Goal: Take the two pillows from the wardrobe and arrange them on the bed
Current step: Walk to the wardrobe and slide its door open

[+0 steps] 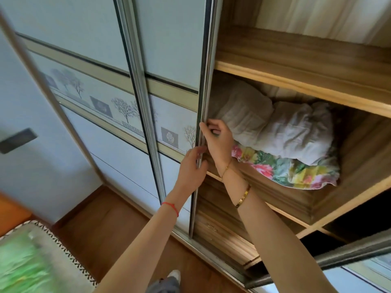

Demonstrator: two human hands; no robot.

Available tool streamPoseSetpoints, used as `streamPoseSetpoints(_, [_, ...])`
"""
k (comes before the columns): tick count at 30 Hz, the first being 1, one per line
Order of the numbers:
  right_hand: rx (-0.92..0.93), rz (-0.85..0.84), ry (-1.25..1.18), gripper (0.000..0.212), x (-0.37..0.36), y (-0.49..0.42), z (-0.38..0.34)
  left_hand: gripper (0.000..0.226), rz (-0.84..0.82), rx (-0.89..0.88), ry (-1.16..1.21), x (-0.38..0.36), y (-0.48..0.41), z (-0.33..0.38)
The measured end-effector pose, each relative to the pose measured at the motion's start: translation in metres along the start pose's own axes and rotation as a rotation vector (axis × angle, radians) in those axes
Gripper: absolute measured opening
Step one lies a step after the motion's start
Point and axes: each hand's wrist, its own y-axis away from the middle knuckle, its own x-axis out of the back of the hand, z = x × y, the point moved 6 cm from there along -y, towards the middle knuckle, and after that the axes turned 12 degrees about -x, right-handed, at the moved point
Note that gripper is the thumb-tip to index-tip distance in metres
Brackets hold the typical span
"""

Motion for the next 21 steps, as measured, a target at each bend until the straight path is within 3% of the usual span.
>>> streamPoseSetpoints(21, [-0.091, -0.143, -0.092, 0.027, -0.132, -0.036, -0.017, 0.049, 0.089, 0.070, 0.090, 0.084, -0.068, -0.077])
